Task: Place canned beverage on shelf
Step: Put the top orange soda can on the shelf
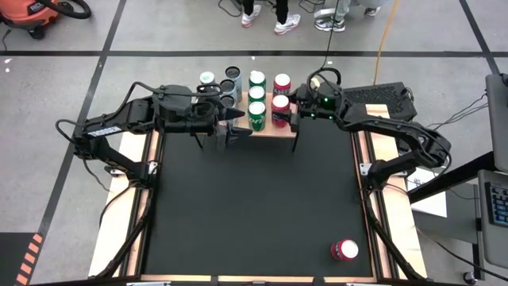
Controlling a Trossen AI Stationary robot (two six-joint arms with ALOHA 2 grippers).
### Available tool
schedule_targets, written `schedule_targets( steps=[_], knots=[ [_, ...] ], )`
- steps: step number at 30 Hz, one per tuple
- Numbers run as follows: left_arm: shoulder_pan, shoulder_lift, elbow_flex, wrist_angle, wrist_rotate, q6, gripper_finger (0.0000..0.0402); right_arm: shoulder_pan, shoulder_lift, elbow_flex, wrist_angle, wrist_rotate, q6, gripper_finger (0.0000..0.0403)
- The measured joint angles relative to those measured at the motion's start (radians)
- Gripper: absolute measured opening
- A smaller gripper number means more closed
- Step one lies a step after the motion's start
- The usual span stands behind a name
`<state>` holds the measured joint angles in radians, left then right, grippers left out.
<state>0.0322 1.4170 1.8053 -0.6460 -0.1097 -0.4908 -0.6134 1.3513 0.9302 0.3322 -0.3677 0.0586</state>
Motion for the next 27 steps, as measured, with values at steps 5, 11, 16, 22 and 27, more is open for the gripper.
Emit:
schedule_targets(
  steps=[5, 11, 16, 22, 27],
  knots=[
    [0.0, 0.0, 0.0, 0.0, 0.0, 0.0, 0.0391, -0.039, 0.005, 0.0, 0.001, -0.025, -0.017, 0.0281],
    [0.0, 0.0, 0.0, 0.0, -0.001, 0.001, 0.0391, -0.085, 0.007, 0.0, -0.007, -0.136, -0.014, 0.0281],
    [0.0, 0.0, 0.0, 0.0, -0.016, 0.005, 0.0391, -0.102, 0.007, 0.0, -0.005, -0.134, -0.03, 0.0281],
    [0.0, 0.0, 0.0, 0.0, -0.032, 0.006, 0.0391, -0.1, 0.007, 0.0, -0.007, -0.135, -0.033, 0.0281],
    [0.0, 0.0, 0.0, 0.0, -0.045, 0.008, 0.0391, -0.099, 0.007, 0.0, -0.007, -0.13, -0.051, 0.0281]
  ],
)
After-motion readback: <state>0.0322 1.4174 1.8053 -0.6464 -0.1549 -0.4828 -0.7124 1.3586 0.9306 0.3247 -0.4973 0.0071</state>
